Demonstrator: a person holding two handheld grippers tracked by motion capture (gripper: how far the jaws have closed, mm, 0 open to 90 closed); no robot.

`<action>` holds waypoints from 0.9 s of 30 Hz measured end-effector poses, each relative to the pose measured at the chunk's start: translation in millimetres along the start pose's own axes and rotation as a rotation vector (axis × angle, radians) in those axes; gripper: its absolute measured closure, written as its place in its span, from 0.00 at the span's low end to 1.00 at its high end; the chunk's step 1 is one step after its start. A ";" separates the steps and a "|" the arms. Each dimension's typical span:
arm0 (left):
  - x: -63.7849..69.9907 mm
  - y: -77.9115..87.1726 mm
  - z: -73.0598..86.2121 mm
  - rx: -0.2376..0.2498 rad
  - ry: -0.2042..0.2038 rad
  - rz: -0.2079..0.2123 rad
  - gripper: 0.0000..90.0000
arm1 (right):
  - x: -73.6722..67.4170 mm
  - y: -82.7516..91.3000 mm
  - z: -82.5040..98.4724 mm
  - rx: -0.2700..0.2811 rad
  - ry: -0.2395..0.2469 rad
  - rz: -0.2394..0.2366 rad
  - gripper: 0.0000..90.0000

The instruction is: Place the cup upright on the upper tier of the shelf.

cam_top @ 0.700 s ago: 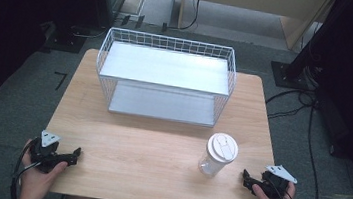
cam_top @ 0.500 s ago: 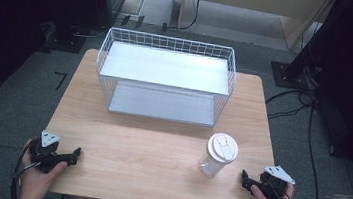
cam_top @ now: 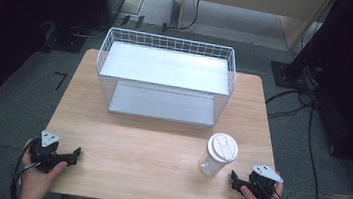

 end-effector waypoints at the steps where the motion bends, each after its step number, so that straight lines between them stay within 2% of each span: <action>1: 0.0 0.0 0.0 0.000 0.000 0.000 0.00 | -1.7 0.4 -0.4 0.000 0.005 -0.003 0.05; 4: 0.0 0.0 0.0 0.000 0.000 0.000 0.00 | -7.4 1.0 -1.7 0.004 0.000 -0.019 0.05; 10: 0.0 0.0 0.0 0.000 0.000 0.000 0.00 | -23.4 0.7 -4.5 0.011 0.029 -0.051 0.05; 12: 0.0 0.0 0.0 0.000 0.000 0.000 0.00 | -31.7 1.3 -5.9 0.017 0.042 -0.084 0.05; 14: 0.0 0.0 0.0 0.000 0.000 0.000 0.00 | -35.2 1.9 -6.8 0.021 0.038 -0.097 0.05; 15: 0.0 0.0 0.0 0.000 0.000 0.000 0.00 | -42.3 3.5 -8.7 0.031 0.044 -0.125 0.06; 20: 0.0 0.0 0.0 0.000 0.000 0.000 0.00 | -48.8 5.0 -9.7 0.036 0.069 -0.138 0.06; 27: 0.0 0.0 0.0 0.000 0.000 0.000 0.00 | -59.6 9.8 -12.2 0.062 0.103 -0.196 0.06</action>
Point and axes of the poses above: each handheld gripper's, and its own axes: y roughly backward along the jaws, z roughly out of its underside, x roughly to its right, the point moved 10 cm from there along -y, roughly forward along the jaws, and after that the axes turned 2 degrees about -z, right-handed, at the moved point
